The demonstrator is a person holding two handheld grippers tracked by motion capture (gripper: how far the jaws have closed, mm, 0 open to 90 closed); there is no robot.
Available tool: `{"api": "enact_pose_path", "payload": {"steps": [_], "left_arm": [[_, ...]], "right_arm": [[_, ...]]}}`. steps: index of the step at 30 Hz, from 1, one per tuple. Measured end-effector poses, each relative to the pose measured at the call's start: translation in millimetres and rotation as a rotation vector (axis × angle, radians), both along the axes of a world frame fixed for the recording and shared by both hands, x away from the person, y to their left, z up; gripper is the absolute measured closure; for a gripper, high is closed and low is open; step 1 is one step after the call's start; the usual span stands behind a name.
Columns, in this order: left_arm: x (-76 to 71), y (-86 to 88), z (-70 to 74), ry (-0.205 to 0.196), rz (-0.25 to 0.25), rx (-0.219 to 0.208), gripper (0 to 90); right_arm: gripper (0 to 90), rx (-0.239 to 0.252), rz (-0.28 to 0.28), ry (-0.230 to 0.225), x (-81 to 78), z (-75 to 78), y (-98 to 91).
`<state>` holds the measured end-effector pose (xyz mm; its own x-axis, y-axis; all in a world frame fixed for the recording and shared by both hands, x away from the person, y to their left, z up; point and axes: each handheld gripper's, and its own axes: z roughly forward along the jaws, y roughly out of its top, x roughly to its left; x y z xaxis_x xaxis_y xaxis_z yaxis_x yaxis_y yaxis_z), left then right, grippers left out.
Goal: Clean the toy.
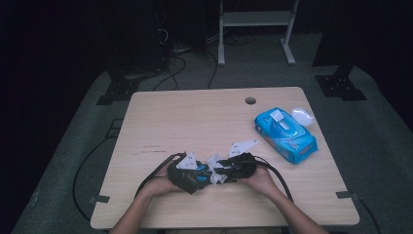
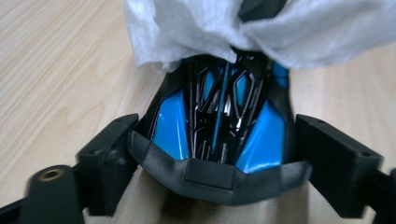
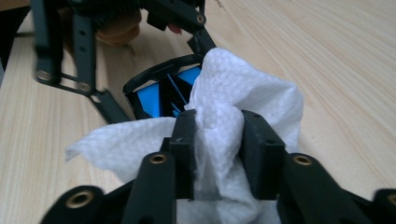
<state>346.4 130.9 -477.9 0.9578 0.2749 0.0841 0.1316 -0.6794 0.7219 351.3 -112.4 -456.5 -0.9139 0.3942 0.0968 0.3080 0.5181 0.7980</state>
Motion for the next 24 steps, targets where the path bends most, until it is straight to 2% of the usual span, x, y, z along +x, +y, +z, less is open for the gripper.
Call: {"api": "enact_pose_path", "payload": {"steps": [2, 4, 5, 7, 13, 14, 18, 21, 24], "left_arm": [[1.2, -0.7, 0.7, 0.009, -0.003, 0.005, 18.9], [1.3, 0.2, 0.8, 0.014, -0.004, -0.008, 19.5], [1.1, 0.5, 0.7, 0.017, -0.001, -0.014, 19.6], [0.7, 0.8, 0.5, 0.016, 0.003, -0.017, 19.7], [0.0, -0.9, 0.3, 0.011, 0.015, -0.018, 19.8], [-0.1, -1.6, 0.4, 0.011, 0.017, -0.016, 19.7], [-0.2, -8.4, -0.1, 0.001, 0.028, -0.018, 19.8], [0.5, -12.9, -0.3, 0.002, 0.038, -0.020, 19.8], [2.1, -12.4, -0.2, 0.001, 0.049, -0.016, 19.7]], "right_arm": [[72.4, 0.012, 0.001, 0.004, -0.1, -0.4, -1.7], [75.4, 0.025, 0.000, 0.008, 0.1, -0.9, -4.8], [80.2, 0.034, -0.004, 0.011, 0.1, -0.8, -6.4], [81.8, 0.023, -0.010, 0.007, 0.5, 0.1, -10.0], [82.5, -0.097, -0.040, -0.032, -4.5, -0.9, -30.9], [82.4, -0.103, -0.050, -0.031, -5.2, -1.6, -36.1], [82.5, -0.078, -0.070, -0.013, -7.0, -2.4, -44.7], [82.5, -0.043, -0.030, -0.022, -10.4, -1.3, -30.5], [82.5, -0.034, -0.019, -0.038, -10.0, -0.3, -23.3]]}}
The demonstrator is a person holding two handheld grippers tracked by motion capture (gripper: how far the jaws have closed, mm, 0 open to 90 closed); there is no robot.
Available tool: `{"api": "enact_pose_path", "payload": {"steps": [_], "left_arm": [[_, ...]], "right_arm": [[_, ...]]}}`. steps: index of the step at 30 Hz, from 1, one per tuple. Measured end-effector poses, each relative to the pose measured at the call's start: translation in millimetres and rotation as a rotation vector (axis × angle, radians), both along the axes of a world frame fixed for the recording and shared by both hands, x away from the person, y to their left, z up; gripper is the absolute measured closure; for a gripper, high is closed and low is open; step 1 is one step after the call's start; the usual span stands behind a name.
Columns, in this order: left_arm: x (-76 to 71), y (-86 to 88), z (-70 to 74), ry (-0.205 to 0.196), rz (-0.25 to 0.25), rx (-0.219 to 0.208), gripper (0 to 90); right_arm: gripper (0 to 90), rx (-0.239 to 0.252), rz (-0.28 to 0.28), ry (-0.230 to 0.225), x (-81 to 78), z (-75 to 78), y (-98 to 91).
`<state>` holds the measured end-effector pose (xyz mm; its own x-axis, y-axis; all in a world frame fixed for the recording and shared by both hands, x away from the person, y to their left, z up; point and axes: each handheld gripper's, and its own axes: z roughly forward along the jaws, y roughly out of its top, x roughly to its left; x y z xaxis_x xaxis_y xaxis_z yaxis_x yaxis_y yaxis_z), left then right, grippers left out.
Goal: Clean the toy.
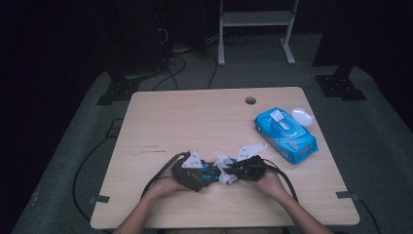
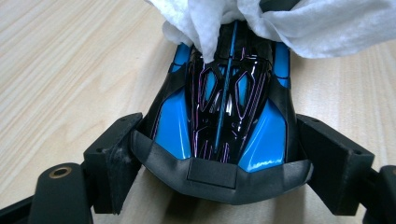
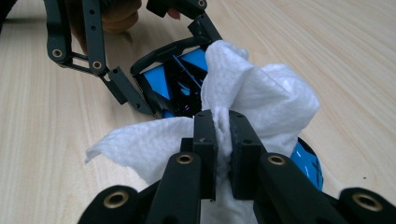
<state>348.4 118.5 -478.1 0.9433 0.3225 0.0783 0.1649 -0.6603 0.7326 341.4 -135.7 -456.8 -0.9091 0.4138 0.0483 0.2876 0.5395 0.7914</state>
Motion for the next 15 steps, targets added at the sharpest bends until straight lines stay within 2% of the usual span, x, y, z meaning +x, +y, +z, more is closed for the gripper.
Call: {"api": "enact_pose_path", "payload": {"steps": [2, 5, 7, 10, 13, 15], "left_arm": [[0.0, -0.1, -0.1, -0.002, 0.004, 0.000, 19.8], [-0.2, -0.1, -0.3, -0.003, 0.009, -0.001, 19.8], [-0.1, -0.4, -0.3, -0.004, 0.010, -0.001, 19.7], [-0.3, -1.0, -0.3, -0.004, 0.015, -0.003, 19.7], [-0.3, -1.2, 0.0, -0.011, 0.013, 0.005, 19.7], [-0.2, -2.4, -0.2, -0.013, 0.016, 0.004, 19.7]], "right_arm": [[82.5, 0.012, -0.011, 0.011, 2.0, -1.9, -3.8], [82.5, -0.014, -0.057, 0.001, 4.2, -5.7, -18.4], [82.5, -0.006, -0.088, 0.014, 5.4, -8.7, -29.8], [82.5, -0.030, -0.125, 0.010, 4.7, -10.6, -41.1], [82.6, -0.031, -0.117, 0.000, 3.1, -9.2, -36.5], [82.6, 0.000, -0.084, 0.002, 1.6, -6.6, -25.6]]}}
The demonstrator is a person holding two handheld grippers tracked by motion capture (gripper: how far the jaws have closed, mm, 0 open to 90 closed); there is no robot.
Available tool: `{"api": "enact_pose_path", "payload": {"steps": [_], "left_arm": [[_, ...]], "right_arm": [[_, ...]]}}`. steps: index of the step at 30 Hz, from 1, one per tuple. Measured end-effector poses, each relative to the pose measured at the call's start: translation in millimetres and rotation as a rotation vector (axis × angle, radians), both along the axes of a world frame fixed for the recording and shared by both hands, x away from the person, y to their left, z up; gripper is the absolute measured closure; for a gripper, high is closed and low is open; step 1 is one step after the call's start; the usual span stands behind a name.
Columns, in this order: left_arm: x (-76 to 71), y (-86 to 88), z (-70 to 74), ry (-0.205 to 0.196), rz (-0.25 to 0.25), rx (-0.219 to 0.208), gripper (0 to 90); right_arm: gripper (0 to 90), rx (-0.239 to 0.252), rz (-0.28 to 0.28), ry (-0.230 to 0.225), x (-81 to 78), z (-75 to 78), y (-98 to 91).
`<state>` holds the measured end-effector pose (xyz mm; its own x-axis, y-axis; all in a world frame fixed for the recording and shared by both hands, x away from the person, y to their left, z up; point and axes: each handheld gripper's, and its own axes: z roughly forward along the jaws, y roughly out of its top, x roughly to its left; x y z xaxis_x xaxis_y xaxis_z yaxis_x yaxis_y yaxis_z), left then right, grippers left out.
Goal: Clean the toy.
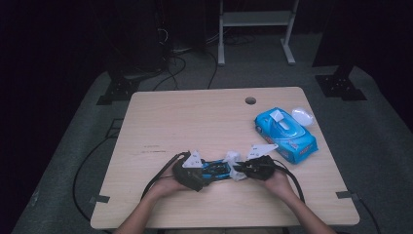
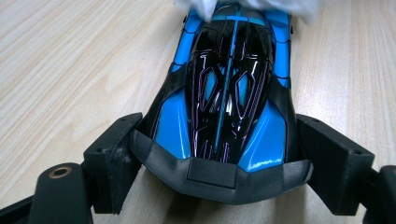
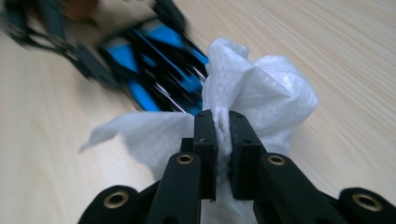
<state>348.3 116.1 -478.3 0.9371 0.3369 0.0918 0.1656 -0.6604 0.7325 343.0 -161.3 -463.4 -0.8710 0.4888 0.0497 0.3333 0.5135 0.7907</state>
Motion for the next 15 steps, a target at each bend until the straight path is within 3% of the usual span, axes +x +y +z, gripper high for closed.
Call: {"api": "enact_pose_path", "payload": {"steps": [5, 9, 12, 15], "left_arm": [[0.1, -1.4, -0.1, -0.005, 0.007, 0.008, 19.4], [-0.1, -1.5, -0.8, -0.011, 0.000, 0.004, 19.6], [0.1, -1.5, -0.7, -0.008, -0.001, 0.004, 19.7], [0.2, -1.6, -0.7, -0.009, -0.002, 0.004, 19.7]], "right_arm": [[82.5, 0.018, 0.064, -0.018, -4.4, 2.9, 22.8], [82.5, -0.043, 0.023, -0.047, -1.0, 1.0, 9.5], [82.6, -0.034, -0.020, -0.021, 2.4, -0.6, -2.4], [82.6, -0.032, -0.001, -0.030, -0.2, 1.0, 4.6]]}}
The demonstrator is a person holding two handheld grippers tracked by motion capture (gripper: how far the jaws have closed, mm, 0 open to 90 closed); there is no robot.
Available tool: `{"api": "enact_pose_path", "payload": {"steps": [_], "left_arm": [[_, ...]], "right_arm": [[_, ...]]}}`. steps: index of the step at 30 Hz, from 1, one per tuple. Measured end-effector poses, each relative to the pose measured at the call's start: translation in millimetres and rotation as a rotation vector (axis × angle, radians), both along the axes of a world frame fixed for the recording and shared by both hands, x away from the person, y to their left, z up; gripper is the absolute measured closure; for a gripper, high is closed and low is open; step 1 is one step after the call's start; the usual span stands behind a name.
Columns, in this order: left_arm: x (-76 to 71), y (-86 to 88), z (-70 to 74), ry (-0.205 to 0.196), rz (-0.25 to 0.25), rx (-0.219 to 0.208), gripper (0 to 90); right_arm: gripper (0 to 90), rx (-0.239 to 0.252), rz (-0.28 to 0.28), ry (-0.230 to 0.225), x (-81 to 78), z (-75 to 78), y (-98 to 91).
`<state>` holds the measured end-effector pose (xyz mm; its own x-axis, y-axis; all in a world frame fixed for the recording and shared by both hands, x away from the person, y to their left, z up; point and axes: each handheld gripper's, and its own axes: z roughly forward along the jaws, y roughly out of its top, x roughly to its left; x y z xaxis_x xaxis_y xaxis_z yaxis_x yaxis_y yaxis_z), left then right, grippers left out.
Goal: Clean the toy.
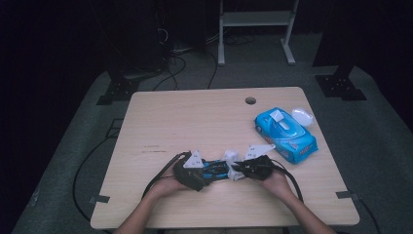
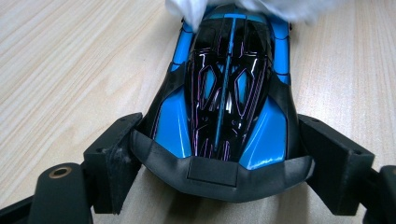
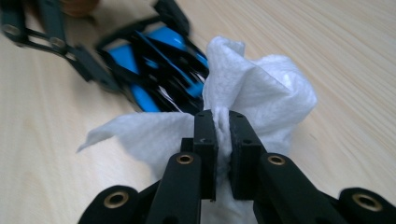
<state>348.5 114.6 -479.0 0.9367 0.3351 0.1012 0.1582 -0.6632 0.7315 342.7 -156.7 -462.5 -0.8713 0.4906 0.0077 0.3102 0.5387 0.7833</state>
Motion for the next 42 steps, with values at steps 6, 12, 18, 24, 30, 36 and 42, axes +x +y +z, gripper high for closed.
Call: {"api": "enact_pose_path", "payload": {"steps": [6, 12, 18, 24, 30, 36, 42], "left_arm": [[-0.4, -2.2, -0.6, 0.000, 0.005, -0.007, 19.8], [-0.1, -1.7, -0.4, -0.001, 0.001, -0.013, 22.4], [-0.1, -1.9, -0.4, -0.003, -0.001, -0.011, 22.3], [0.4, -0.3, -0.9, -0.001, -0.007, -0.017, 22.6], [0.9, -0.2, -1.0, 0.000, -0.011, -0.017, 22.5], [0.5, -0.6, -0.8, 0.000, -0.007, -0.014, 22.5], [0.7, 0.0, -1.1, 0.000, -0.010, -0.018, 22.5]], "right_arm": [[82.6, 0.036, 0.127, -0.017, -8.5, 8.8, 42.2], [82.8, 0.022, 0.135, -0.019, -5.3, 6.7, 50.8], [82.8, 0.014, 0.154, -0.011, -4.3, 6.9, 63.6], [82.8, 0.003, 0.199, -0.008, -1.6, 4.6, 82.6], [82.9, -0.002, 0.117, -0.015, 3.2, 12.3, 54.8], [82.8, -0.007, 0.141, -0.010, 5.0, 12.5, 69.8], [82.9, -0.030, 0.135, -0.030, 16.4, 13.2, 87.1]]}}
